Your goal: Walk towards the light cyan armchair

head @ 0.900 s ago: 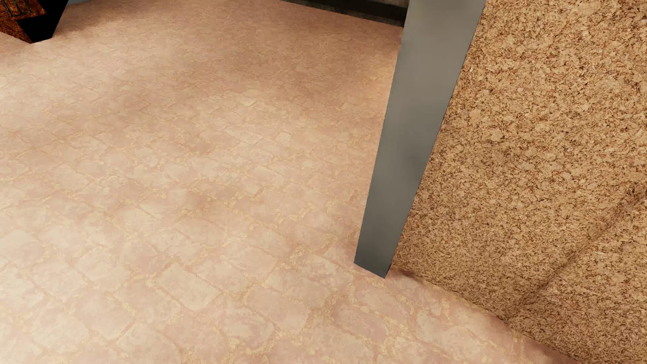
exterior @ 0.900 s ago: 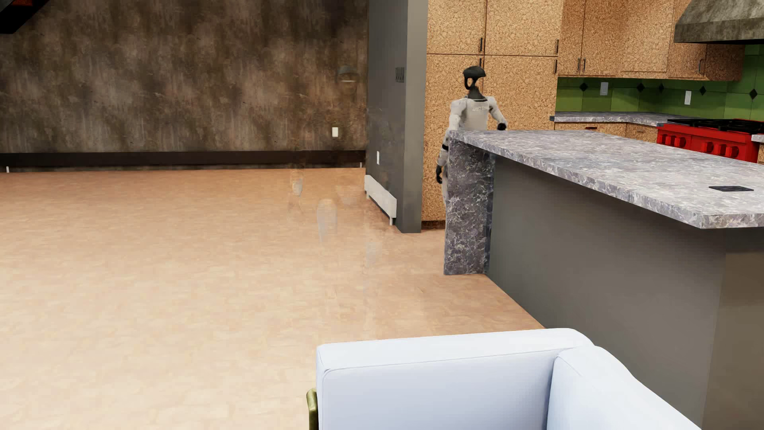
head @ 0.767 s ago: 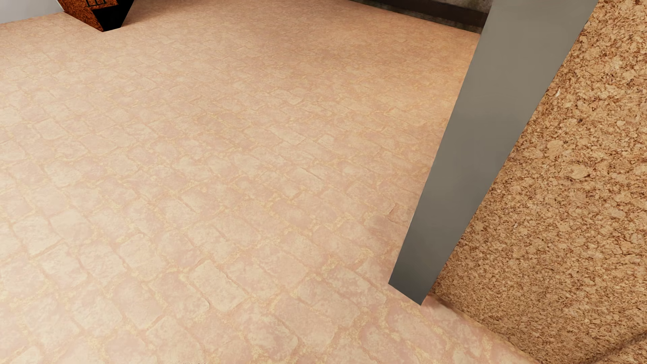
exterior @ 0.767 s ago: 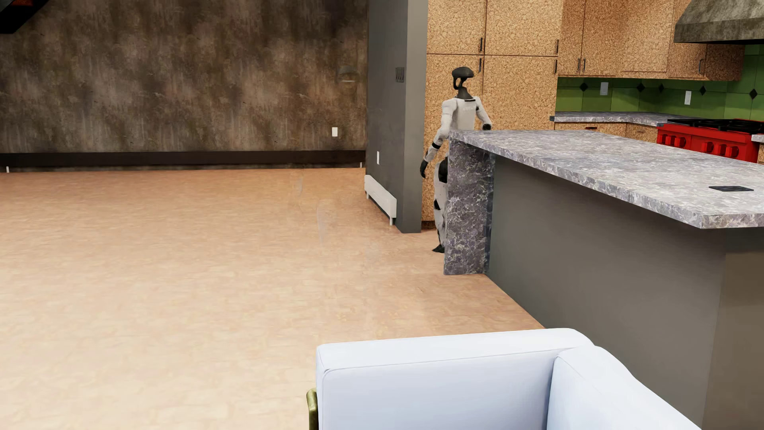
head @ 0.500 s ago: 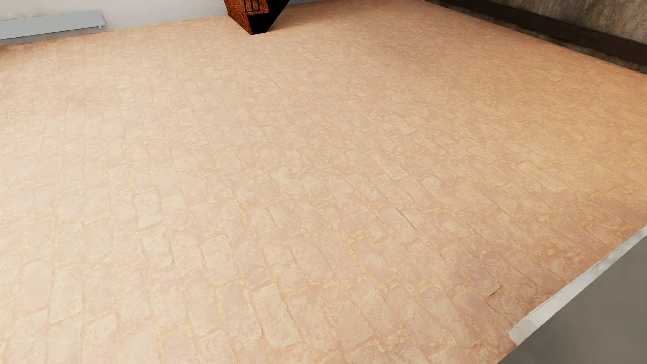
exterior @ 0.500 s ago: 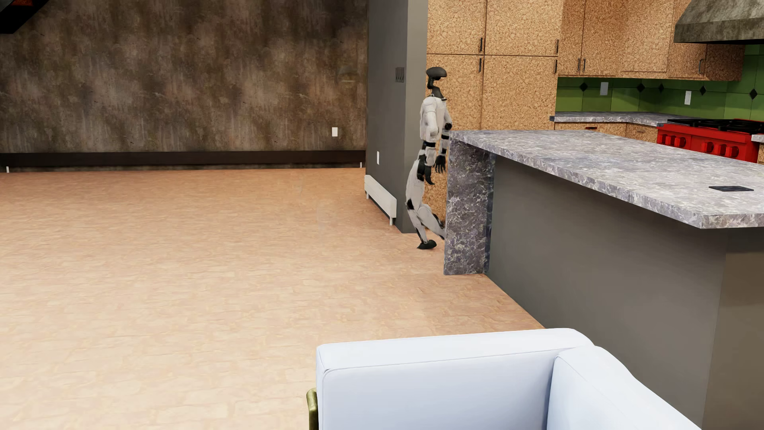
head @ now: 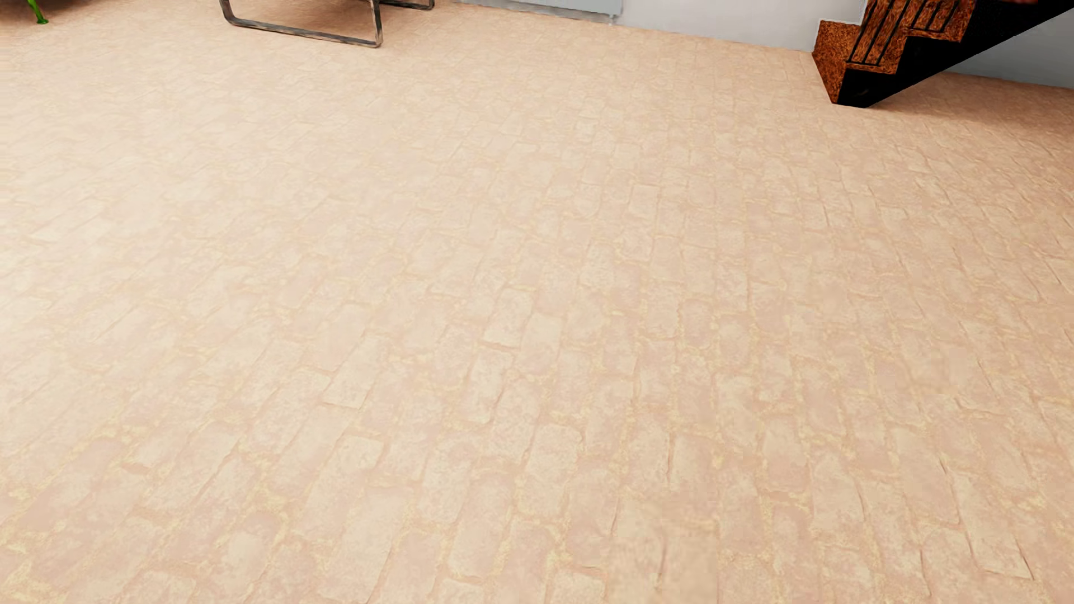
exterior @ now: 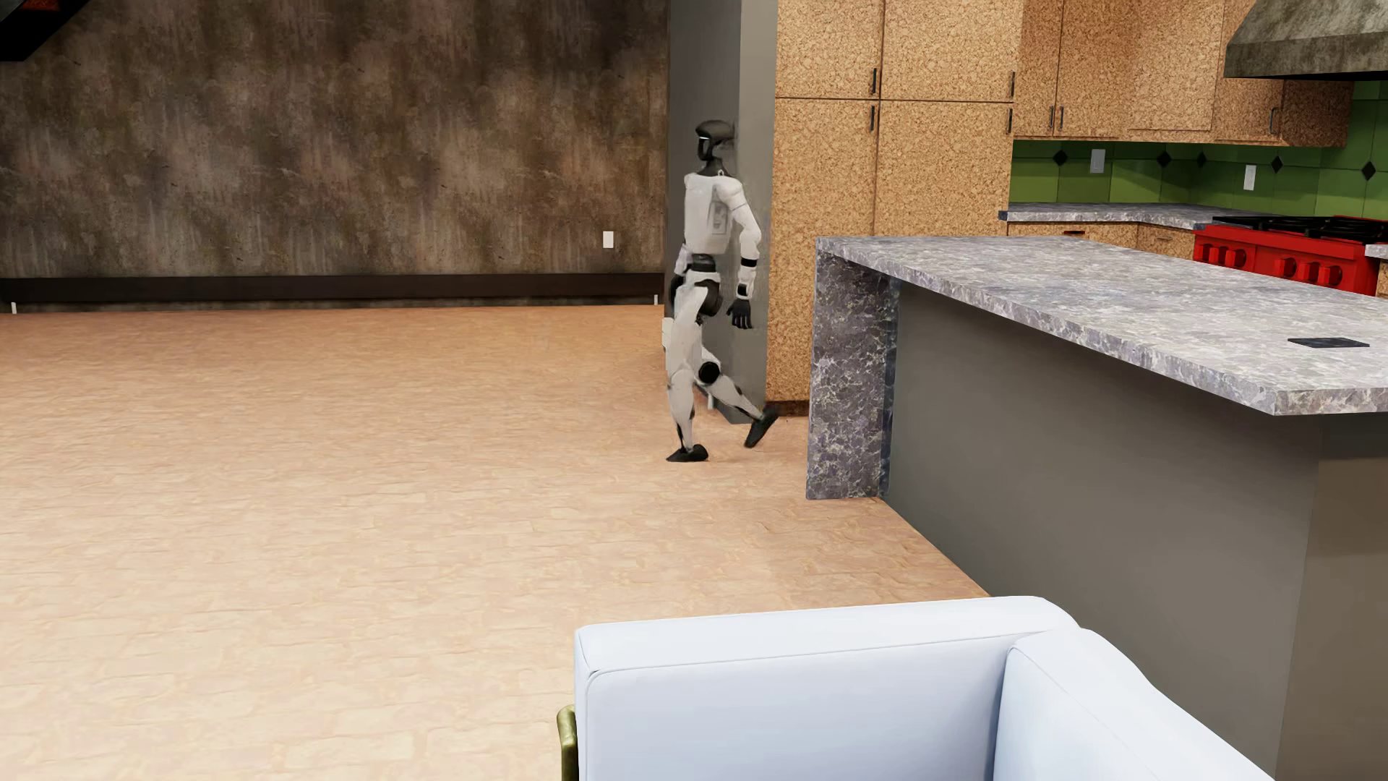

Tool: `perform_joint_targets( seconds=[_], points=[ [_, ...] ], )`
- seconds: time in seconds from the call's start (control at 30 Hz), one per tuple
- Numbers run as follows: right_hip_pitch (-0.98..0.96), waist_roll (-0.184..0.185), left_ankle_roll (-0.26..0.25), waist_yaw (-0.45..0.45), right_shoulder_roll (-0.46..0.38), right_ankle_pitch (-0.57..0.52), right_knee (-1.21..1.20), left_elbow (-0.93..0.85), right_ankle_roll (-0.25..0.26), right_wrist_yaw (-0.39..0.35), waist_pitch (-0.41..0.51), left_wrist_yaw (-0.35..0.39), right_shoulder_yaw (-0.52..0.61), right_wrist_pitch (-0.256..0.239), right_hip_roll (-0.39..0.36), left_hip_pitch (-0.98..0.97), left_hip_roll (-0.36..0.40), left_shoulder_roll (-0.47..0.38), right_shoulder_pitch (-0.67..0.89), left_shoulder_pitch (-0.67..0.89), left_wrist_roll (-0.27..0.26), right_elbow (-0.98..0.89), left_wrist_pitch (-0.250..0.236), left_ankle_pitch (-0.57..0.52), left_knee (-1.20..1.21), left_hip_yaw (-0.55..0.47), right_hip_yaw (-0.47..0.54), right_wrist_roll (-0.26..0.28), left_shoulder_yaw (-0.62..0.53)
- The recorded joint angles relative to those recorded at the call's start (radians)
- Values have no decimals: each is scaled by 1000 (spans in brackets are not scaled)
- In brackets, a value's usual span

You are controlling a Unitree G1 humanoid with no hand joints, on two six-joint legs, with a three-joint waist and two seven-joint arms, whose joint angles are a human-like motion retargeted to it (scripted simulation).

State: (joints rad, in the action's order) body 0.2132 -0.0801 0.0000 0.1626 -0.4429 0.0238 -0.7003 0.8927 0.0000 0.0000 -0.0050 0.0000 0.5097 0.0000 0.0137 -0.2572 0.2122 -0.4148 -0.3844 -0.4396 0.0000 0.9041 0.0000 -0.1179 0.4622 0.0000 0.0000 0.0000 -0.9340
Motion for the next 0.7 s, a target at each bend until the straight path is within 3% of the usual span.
perform_joint_targets(
  seconds=[0.07, 0.1, 0.13, 0.23, 0.3, 0.43, 0.53, 0.6, 0.7],
  points=[
    [-198, -24, 0, -68, 16, -198, -348, -5, 0, 0, -21, 0, 98, 0, 94, 59, 14, -29, -19, 56, 0, 43, 0, 185, 13, 0, 0, 0, 18],
    [-273, -21, 0, -119, 20, -201, -478, -16, 0, 0, -10, 0, 148, 0, 118, 104, 21, -40, -25, 98, 0, 66, 0, 230, 6, 0, 0, 0, 51],
    [-319, -9, 0, -154, 26, -130, -537, -38, 0, 0, 9, 0, 192, 0, 127, 163, 17, -47, -34, 135, 0, 93, 0, 257, -6, 0, 0, 0, 115],
    [-443, 11, 0, -213, 32, 59, -361, -199, 0, 0, 46, 0, 261, 0, 72, 306, -2, -67, -66, 203, 0, 121, 0, 302, -43, 0, 0, 0, 354],
    [-479, 15, 0, -265, 27, -18, -105, -272, 0, 0, 65, 0, 235, 0, 26, 365, -20, -70, -66, 247, 0, 114, 0, 296, -66, 0, 0, 0, 413],
    [-521, 14, 0, -261, -11, -212, 190, -212, 0, 0, 98, 0, 144, 0, -31, 484, -50, -46, -27, 282, 0, 83, 0, 307, -84, 0, 0, 0, 326],
    [-541, -12, 0, -280, -27, -212, 190, -89, 0, 0, 95, 0, -2, 0, -60, 571, -49, -48, -8, 210, 0, 32, 0, 301, -82, 0, 0, 0, 131],
    [-534, 29, 0, -315, -45, -227, 126, 40, 0, 0, 80, 0, -47, 0, -63, 623, -84, -19, -10, 145, 0, 19, 0, 232, -81, 0, 0, 0, -61],
    [-426, 92, 0, -334, -53, -59, 95, 83, 0, 0, 66, 0, 0, 0, -42, 468, -125, -23, 1, 52, 0, 59, 0, -30, 184, 0, 0, 0, -219]
  ],
)
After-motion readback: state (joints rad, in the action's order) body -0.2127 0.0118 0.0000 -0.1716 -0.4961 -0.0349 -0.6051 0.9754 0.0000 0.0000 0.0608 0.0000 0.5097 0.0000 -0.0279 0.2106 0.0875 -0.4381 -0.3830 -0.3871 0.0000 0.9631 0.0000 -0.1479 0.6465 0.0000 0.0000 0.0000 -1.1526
